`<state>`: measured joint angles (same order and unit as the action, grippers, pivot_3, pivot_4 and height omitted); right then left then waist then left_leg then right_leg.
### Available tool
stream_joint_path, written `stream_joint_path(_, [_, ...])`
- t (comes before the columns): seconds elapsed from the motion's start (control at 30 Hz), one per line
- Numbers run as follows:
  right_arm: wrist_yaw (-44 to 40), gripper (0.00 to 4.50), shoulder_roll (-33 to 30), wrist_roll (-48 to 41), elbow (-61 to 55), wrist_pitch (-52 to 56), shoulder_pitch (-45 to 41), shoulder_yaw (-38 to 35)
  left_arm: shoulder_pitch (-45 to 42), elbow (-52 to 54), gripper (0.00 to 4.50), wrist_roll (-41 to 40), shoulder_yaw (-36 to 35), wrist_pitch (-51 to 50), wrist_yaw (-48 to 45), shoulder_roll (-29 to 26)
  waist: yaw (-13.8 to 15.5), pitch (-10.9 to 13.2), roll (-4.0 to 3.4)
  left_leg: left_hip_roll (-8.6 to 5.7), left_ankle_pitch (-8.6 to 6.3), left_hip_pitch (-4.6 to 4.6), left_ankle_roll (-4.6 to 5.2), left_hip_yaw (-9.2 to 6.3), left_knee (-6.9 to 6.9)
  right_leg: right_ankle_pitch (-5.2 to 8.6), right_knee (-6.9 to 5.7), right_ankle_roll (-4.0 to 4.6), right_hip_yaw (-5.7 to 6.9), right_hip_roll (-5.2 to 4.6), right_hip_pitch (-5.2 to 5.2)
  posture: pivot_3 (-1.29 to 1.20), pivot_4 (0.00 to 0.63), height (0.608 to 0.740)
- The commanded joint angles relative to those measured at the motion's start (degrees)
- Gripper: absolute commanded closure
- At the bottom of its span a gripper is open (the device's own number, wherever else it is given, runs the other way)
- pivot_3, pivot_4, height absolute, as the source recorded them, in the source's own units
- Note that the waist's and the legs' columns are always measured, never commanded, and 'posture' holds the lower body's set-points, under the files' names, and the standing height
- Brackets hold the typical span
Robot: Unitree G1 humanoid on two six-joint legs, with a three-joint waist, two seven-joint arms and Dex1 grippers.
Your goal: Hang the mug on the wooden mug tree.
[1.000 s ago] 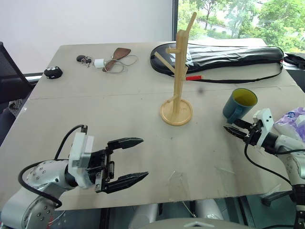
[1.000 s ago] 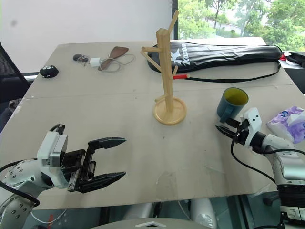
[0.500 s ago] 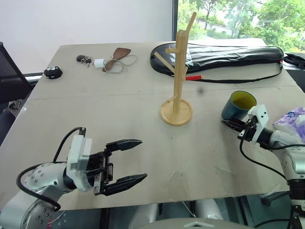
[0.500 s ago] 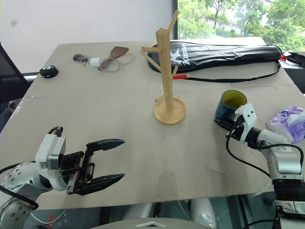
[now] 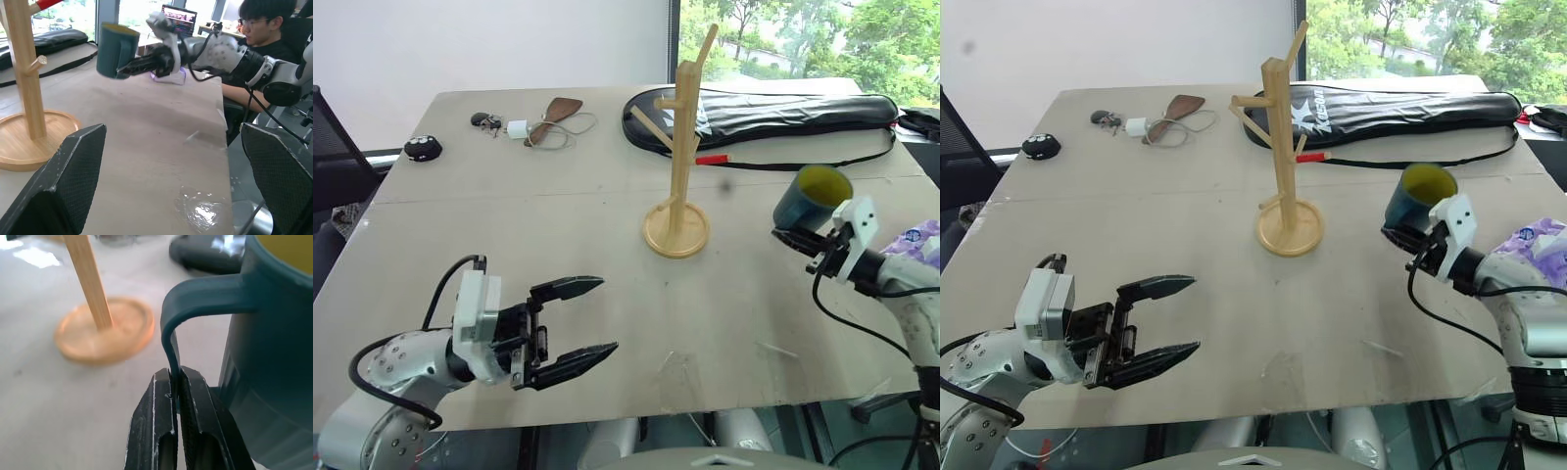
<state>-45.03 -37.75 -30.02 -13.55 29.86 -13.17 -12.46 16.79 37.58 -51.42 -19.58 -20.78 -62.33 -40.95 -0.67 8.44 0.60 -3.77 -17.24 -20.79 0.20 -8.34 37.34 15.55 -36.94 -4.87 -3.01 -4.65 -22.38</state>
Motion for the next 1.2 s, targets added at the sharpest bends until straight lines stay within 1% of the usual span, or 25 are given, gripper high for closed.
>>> stream_joint_path(0.03, [2.96, 4.43, -1.94, -4.26, -7.95, 4.55, -2.65, -3.46, -0.44, 2.55, 0.0, -1.03, 0.15, 0.05, 1.25, 0.07, -0.07, 0.0, 0.0, 0.0, 0.0, 0.0, 0.0, 0.0, -0.01, 0.0, 0.0, 0.0, 0.0, 0.0, 0.0, 0.0, 0.15, 0.74])
stream_joint_path(0.1, [3.99, 4.43, -2.91, -6.11, -10.67, 7.19, -3.95, -3.83, -0.18, 3.3, 0.0, -1.34, -0.35, 0.35, 1.69, 0.26, -0.05, 0.0, 0.0, 0.0, 0.0, -0.01, 0.0, 0.01, -0.03, 0.0, 0.01, 0.0, -0.01, 0.0, -0.02, 0.0, 0.15, 0.74])
stream_joint_path(0.27, [5.4, 4.43, -6.43, -8.67, -15.07, 13.32, -8.05, -1.87, 0.76, 3.49, 0.0, -3.82, -2.72, 1.31, 1.46, 1.09, -0.03, 0.0, 0.0, 0.0, 0.0, -0.1, 0.0, 0.02, -0.03, 0.0, 0.02, 0.0, -0.01, -0.01, -0.09, 0.0, 0.15, 0.74])
stream_joint_path(0.4, [5.71, 4.43, -8.64, -8.24, -14.61, 17.64, -14.37, 2.76, -2.03, 1.29, 0.0, -4.27, -2.96, 4.82, 1.76, 5.15, -0.02, 0.0, 0.05, 0.01, 0.01, -0.09, 0.0, 0.01, -0.02, 0.0, 0.01, 0.0, 0.02, 0.0, -0.09, 0.0, 0.15, 0.74])
stream_joint_path(0.47, [4.79, 4.43, -9.24, -8.44, -14.41, 18.87, -16.43, 4.64, -1.79, 1.04, 0.0, -4.03, -3.28, 5.43, 1.81, 6.22, -0.02, 0.01, 0.04, 0.0, 0.0, -0.09, 0.0, 0.05, -0.01, 0.0, 0.01, 0.0, -0.01, -0.01, -0.09, 0.0, 0.15, 0.74])
stream_joint_path(0.6, [3.52, 4.43, -8.91, -8.69, -13.41, 20.1, -19.74, 7.71, 1.4, 1.5, 0.0, -3.12, -3.53, 7.12, 0.69, 7.9, -0.14, 0.01, 0.06, 0.0, 0.0, -0.23, 0.0, 0.06, -0.03, 0.0, 0.09, 0.0, -0.03, -0.01, -0.22, 0.0, 0.15, 0.74])
stream_joint_path(0.73, [1.8, 4.43, -8.64, -7.03, -10.66, 19.26, -22.78, 11.22, 4.23, 3.04, 0.0, -1.82, -3.18, 9.15, 1.68, 10.02, 0.02, 0.01, 0.06, 0.0, 0.0, -0.39, 0.0, -0.02, 0.01, 0.0, 0.1, 0.0, 0.07, -0.03, -0.34, 0.0, 0.15, 0.74])
stream_joint_path(0.97, [0.58, 4.43, -7.37, -7.14, -8.58, 20.58, -27.45, 13.53, 8.18, 2.66, 0.0, 0.24, -3.25, 14.38, 1.79, 14.77, -0.03, 0.01, 0.07, 0.01, 0.0, -0.38, 0.0, -0.01, 0.01, -0.01, 0.08, 0.0, 0.05, -0.02, -0.33, 0.0, 0.15, 0.74])
stream_joint_path(1.2, [0.78, 4.43, -4.87, -6.66, -6.05, 23.83, -32.2, 15.93, 9.61, 2.79, 0.0, -0.17, -3.25, 15.93, 2.26, 15.41, -0.02, 0.01, 0.07, 0.0, 0.0, -0.39, 0.0, -0.01, 0.02, -0.01, 0.09, 0.0, 0.05, -0.03, -0.34, 0.0, 0.15, 0.74])
